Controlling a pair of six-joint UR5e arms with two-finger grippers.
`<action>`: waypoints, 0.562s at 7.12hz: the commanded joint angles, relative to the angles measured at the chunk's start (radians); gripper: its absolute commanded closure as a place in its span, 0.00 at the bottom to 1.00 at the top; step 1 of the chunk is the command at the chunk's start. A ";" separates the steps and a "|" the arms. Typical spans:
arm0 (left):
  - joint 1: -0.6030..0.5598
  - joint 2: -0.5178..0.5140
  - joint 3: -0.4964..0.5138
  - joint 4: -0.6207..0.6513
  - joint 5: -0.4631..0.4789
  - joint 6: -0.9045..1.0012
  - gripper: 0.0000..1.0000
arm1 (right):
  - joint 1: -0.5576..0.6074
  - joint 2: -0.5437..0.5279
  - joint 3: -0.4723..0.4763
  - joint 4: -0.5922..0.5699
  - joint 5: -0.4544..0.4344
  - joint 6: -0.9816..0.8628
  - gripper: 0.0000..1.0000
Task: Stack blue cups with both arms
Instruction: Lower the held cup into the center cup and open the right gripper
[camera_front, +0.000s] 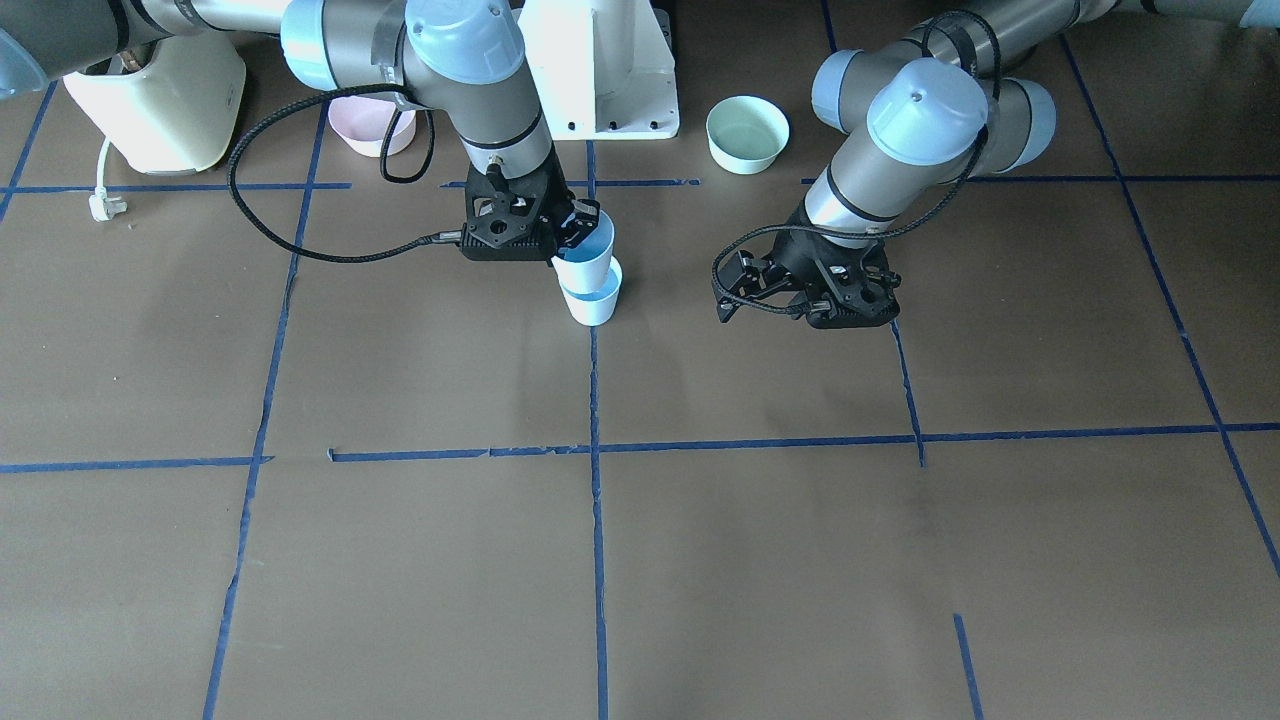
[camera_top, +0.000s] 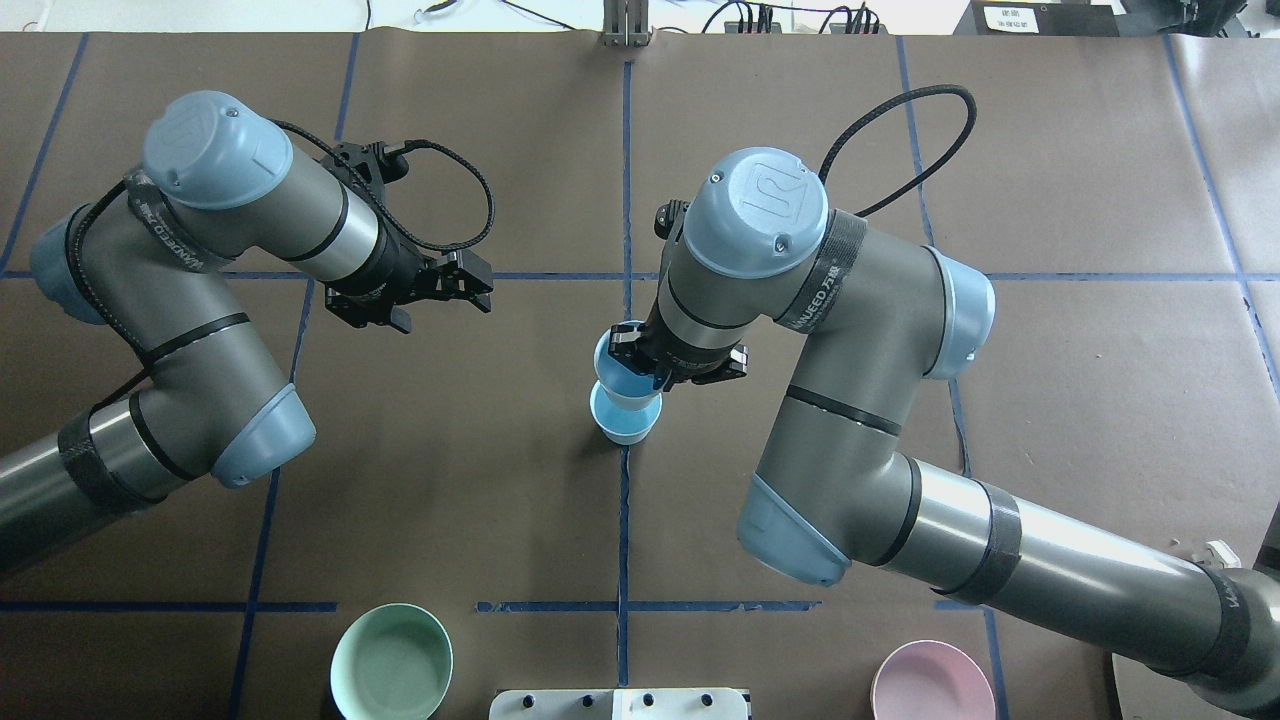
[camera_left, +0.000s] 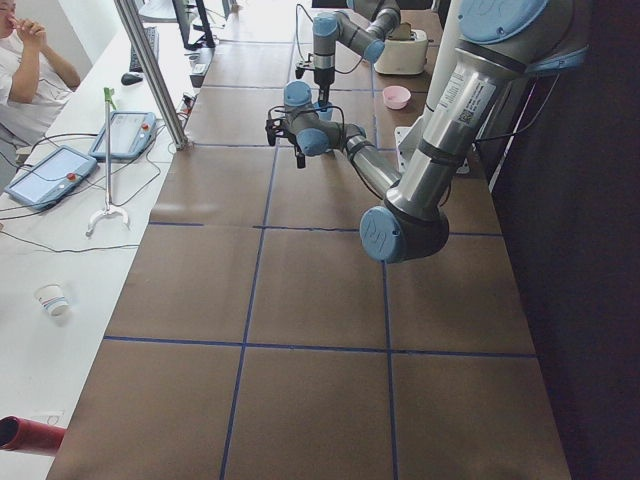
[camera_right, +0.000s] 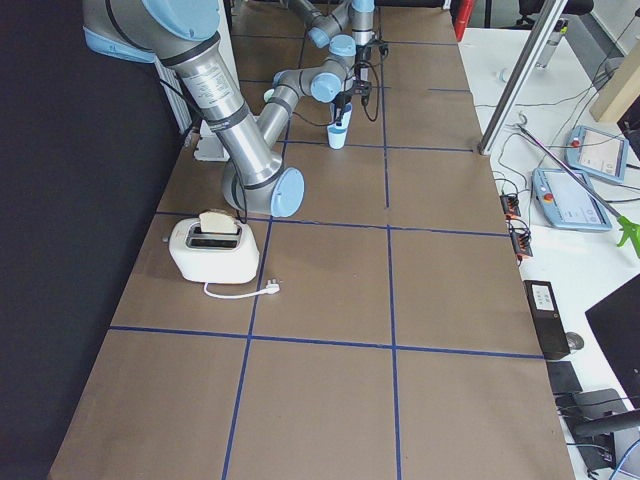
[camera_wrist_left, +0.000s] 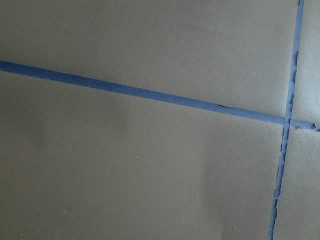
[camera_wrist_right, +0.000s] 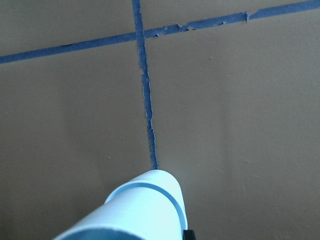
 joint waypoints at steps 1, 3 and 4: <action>0.000 0.002 0.000 0.000 0.001 0.000 0.00 | -0.008 0.003 -0.005 -0.001 -0.007 0.000 0.99; 0.002 0.000 0.002 0.000 0.001 0.000 0.00 | -0.008 0.003 -0.005 0.000 -0.009 0.000 0.25; 0.002 0.002 0.002 0.000 0.003 -0.002 0.00 | -0.008 0.004 -0.004 0.000 -0.009 0.000 0.01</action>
